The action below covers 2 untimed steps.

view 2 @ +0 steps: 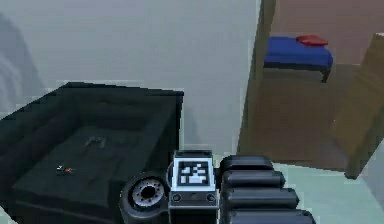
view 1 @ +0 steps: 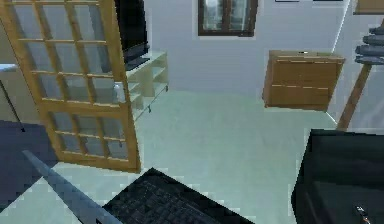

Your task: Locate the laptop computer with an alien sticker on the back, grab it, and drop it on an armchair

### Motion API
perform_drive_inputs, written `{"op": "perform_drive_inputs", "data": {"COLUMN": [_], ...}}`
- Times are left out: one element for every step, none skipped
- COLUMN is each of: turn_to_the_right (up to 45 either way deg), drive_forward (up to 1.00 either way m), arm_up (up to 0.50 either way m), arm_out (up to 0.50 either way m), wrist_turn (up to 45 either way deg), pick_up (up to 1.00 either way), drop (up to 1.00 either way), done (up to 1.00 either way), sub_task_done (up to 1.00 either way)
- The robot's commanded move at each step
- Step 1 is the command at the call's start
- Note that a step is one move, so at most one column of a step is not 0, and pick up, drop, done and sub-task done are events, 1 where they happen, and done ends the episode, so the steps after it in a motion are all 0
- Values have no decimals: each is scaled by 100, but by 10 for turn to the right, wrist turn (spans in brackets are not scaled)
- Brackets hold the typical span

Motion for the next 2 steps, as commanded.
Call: {"op": "perform_drive_inputs", "data": {"turn_to_the_right": [90,0], "drive_forward": [0,80], "arm_up": [0,0], "arm_out": [0,0], "wrist_turn": [0,0], "pick_up": [0,0], "drop": [0,0], "done": [0,0], "sub_task_done": [0,0]}}
